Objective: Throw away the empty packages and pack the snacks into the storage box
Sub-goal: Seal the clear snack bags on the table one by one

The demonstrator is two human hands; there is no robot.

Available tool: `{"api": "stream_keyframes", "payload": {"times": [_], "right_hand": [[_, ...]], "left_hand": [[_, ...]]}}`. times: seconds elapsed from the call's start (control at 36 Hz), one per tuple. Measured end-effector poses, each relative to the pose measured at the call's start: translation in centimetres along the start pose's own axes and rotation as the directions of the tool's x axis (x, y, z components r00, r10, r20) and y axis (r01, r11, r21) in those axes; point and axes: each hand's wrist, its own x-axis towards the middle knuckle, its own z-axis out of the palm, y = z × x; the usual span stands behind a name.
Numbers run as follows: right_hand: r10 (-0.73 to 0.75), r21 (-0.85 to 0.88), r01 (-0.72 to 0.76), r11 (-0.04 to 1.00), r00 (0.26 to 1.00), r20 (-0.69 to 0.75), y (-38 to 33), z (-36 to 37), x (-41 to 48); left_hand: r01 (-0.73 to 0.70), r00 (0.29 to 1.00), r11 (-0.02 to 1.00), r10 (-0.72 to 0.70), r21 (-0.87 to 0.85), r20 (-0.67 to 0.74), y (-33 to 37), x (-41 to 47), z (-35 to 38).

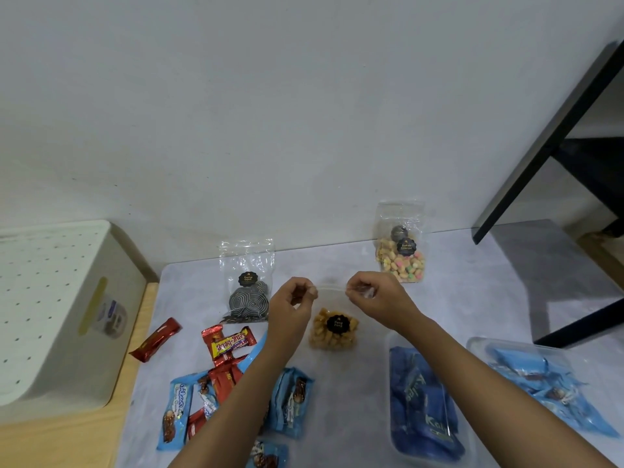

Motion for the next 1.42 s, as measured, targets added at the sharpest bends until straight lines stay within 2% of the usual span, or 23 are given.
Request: {"api": "stream_keyframes", "payload": {"times": [0.31,0.5,0.86,1.14,1.42], "right_hand": [[0.03,-0.064,-0.027,0.998,0.999,0.043,-0.7,0.0,0.3],[0.055,-0.094,-0.057,0.994,0.998,-0.02,-1.4,0.5,0.2],[0.15,-0.296,-0.14,0.945,0.989,0.011,-3.1,0.0,0.5],[0.18,-0.277,-0.149,0.949,0.98,0.089,-4.0,-0.1,0.8],[0.211,-0.163,-0.187,0.969,0.967,0.143,-4.0,0.1,0.9]], "left_hand": [[-0.017,1.0,1.0,0.017,-0.005,0.016,0.2,-0.1,0.2],[-0.017,0.999,1.0,0.017,-0.02,0.038,0.7,-0.3,0.6],[-0.022,0.997,1.0,0.022,-0.004,0.068,0.9,-0.1,0.6],[-0.021,0.993,1.0,0.02,0.007,0.117,1.1,-0.2,0.2],[-0.005,0.993,1.0,0.005,-0.002,0.115,0.7,-0.3,-0.3]]}}
